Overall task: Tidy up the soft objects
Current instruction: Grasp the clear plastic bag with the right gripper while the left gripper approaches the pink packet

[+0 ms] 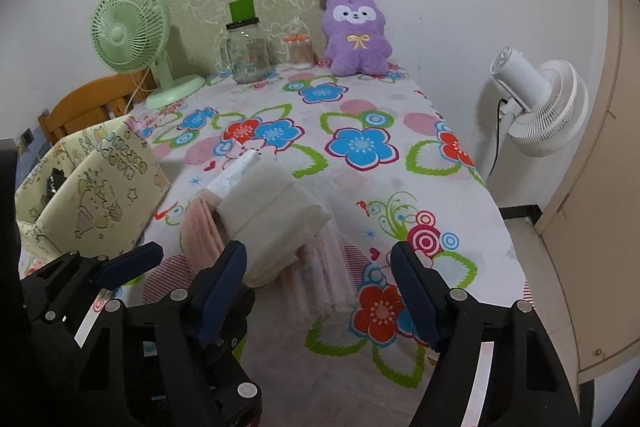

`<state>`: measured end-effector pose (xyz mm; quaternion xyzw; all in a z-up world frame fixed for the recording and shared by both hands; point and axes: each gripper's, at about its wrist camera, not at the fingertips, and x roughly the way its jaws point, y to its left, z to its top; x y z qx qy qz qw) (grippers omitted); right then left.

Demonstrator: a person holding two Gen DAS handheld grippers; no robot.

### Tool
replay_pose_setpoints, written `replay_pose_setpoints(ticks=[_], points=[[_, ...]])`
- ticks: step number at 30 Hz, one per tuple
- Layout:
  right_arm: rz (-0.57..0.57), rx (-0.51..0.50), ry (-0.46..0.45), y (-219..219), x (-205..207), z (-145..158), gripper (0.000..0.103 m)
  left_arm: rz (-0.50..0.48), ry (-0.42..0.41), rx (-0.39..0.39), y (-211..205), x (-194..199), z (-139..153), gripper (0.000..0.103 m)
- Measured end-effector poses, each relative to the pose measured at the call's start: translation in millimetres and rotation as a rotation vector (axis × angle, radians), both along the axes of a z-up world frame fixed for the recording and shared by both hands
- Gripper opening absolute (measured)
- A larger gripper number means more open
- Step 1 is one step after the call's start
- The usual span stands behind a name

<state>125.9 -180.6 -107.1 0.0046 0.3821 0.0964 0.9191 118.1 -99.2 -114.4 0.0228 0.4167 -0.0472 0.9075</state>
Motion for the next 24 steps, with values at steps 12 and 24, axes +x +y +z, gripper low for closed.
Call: replay_pose_setpoints(ticks=[12,24], points=[[-0.007,0.001,0.042,-3,13,-12,0.074,-0.014,0.062,0.001,1,11,-11,0.035],[0.016,0.019,0.113,2,24,-29,0.047,-0.033,0.060,0.030,4,5,-10,0.026]])
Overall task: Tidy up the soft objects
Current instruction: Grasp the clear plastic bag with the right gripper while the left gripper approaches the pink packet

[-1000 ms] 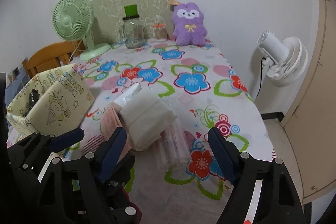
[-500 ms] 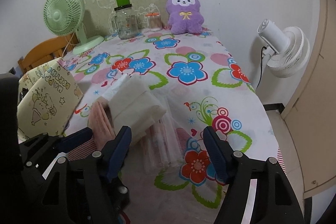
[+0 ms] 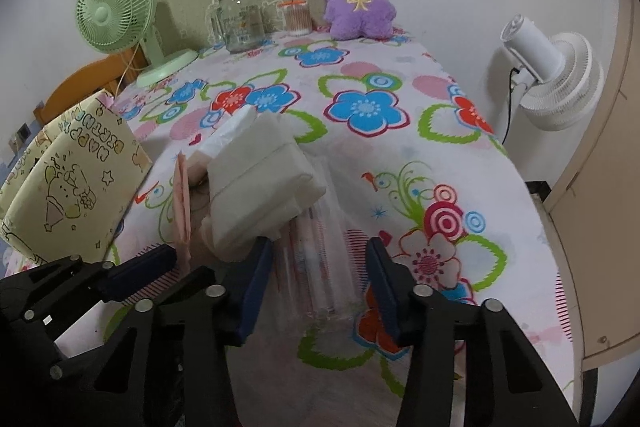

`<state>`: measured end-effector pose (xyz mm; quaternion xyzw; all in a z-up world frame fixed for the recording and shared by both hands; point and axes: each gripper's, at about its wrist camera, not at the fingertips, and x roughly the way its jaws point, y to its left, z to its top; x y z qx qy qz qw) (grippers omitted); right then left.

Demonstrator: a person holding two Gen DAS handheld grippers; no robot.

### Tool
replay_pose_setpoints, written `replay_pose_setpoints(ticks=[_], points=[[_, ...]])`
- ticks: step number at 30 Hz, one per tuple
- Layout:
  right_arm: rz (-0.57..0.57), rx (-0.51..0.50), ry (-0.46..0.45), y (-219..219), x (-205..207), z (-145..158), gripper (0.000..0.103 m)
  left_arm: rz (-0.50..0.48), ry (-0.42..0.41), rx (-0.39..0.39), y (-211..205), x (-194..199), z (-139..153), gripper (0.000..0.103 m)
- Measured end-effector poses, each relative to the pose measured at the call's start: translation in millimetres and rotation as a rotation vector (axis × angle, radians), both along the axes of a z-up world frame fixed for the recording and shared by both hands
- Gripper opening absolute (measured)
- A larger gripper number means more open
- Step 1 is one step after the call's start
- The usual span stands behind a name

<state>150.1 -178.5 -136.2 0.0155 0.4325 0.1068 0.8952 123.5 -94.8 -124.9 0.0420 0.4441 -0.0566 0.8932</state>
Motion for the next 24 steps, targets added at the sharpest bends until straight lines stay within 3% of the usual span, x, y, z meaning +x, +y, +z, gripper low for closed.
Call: replay_pose_setpoints(ticks=[5,9,17,24], points=[[0.025,0.024,0.021,4,1,-3,0.032,0.002,-0.002,0.004,1,-1,0,0.026],[0.027,0.028,0.014,5,-1,-1,0.023,0.019,-0.004,0.016,2,-1,0,0.036],[-0.024,-0.007,-0.040,-2,-6,11,0.020,0.030,-0.004,-0.019,3,0,5,0.053],[-0.061,-0.004,-0.078,-10,-3,25,0.020,0.064,-0.002,-0.068,7,10,14,0.054]])
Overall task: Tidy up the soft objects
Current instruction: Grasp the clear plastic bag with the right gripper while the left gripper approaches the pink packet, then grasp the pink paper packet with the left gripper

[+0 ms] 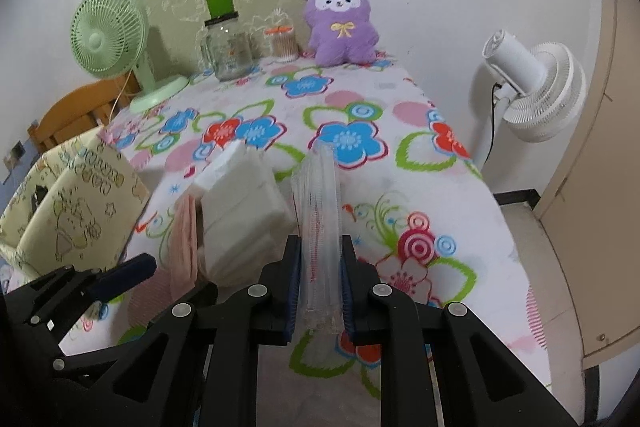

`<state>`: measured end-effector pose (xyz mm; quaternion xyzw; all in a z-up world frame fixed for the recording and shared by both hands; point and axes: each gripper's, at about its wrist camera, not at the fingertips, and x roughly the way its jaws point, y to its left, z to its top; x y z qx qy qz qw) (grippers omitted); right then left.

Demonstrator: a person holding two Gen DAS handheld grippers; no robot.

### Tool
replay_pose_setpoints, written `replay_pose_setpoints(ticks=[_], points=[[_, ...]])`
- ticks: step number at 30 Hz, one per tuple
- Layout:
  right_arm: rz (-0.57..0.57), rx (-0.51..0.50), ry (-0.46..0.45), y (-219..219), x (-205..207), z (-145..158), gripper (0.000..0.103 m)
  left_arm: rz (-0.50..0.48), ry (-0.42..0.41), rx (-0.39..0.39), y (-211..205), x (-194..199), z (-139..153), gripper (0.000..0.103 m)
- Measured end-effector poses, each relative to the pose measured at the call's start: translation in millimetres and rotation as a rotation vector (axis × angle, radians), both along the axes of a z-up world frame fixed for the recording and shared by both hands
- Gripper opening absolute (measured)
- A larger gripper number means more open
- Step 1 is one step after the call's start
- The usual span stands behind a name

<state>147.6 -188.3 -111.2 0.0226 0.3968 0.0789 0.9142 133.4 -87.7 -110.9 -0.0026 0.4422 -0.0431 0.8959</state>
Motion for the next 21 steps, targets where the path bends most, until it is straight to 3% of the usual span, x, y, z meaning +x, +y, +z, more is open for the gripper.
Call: replay_pose_setpoints(ticks=[8,21], points=[[-0.008,-0.018,-0.030,2,9,10,0.020,0.074,0.009,-0.036,10,13,4,0.054],[0.014,-0.016,-0.004,12,22,1,0.020,0.121,0.069,-0.013,18,27,-14,0.056]])
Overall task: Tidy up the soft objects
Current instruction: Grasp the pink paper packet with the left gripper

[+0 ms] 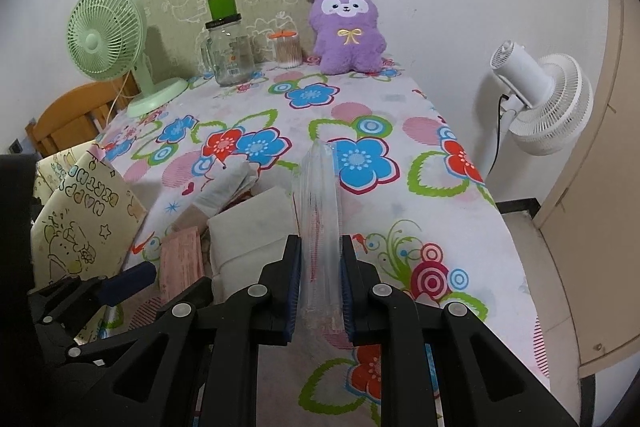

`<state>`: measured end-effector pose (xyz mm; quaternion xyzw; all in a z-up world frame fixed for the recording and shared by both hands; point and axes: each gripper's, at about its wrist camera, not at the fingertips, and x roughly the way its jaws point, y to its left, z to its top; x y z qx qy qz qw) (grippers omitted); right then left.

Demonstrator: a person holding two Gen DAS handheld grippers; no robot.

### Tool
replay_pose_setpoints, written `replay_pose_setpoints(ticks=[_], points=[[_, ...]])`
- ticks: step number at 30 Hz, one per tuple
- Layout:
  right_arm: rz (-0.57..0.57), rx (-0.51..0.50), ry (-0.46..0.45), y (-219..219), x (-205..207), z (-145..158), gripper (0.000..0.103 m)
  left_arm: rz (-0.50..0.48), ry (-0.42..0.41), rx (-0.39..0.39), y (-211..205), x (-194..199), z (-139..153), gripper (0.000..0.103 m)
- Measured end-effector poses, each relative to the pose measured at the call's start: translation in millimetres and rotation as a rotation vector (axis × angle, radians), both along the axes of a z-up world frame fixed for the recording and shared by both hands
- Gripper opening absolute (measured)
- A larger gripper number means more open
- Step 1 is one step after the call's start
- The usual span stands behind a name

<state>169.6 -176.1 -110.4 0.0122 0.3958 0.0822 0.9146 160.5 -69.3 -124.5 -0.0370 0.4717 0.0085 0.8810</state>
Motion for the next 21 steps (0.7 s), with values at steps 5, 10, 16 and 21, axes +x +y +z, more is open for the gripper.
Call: replay_pose_setpoints(ticks=[5,10,16,21], points=[[0.013,0.003,0.008,4,2,-2,0.020,0.017,-0.005,-0.004,3,-3,-1,0.060],[0.024,-0.001,0.015,7,1,-5,0.020,0.005,0.001,0.010,2,-8,-2,0.059],[0.027,0.006,0.022,7,-2,-6,0.020,-0.005,-0.008,0.011,2,-12,0,0.042],[0.029,0.007,0.019,8,-7,-4,0.020,-0.034,-0.006,0.013,-1,-17,1,0.040]])
